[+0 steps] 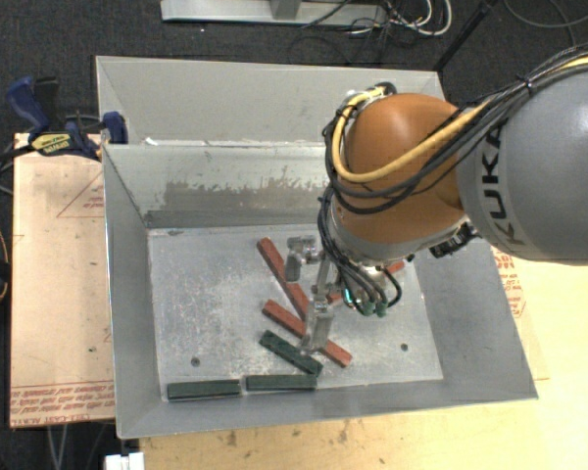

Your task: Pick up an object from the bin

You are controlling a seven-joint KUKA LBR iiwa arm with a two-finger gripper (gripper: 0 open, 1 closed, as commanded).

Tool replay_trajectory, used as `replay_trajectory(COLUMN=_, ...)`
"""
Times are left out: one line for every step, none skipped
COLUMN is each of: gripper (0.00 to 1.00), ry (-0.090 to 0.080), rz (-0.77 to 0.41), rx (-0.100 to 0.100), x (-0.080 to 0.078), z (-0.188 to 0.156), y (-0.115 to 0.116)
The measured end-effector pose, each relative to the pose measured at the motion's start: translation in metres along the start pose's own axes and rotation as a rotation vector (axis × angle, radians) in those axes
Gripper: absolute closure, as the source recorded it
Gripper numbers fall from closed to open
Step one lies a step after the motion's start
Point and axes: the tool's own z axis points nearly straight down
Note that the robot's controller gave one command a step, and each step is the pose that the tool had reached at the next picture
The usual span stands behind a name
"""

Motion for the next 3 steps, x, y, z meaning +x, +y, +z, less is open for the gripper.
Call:
replay_trajectory(gripper=0.00, ry=-0.007, rz=0.003, rx=-0.001, x=-0.002, z=-0.003, y=-0.001)
replay_trajectory(gripper=0.00, ry=-0.004, rz=0.091, rx=0.000, x=-0.003, z=-0.036, y=0.001)
replay_trajectory(gripper=1.00, ry=-0.009, rz=0.267, rx=-0.002, x=-0.029, z=-0.089, y=-0.041)
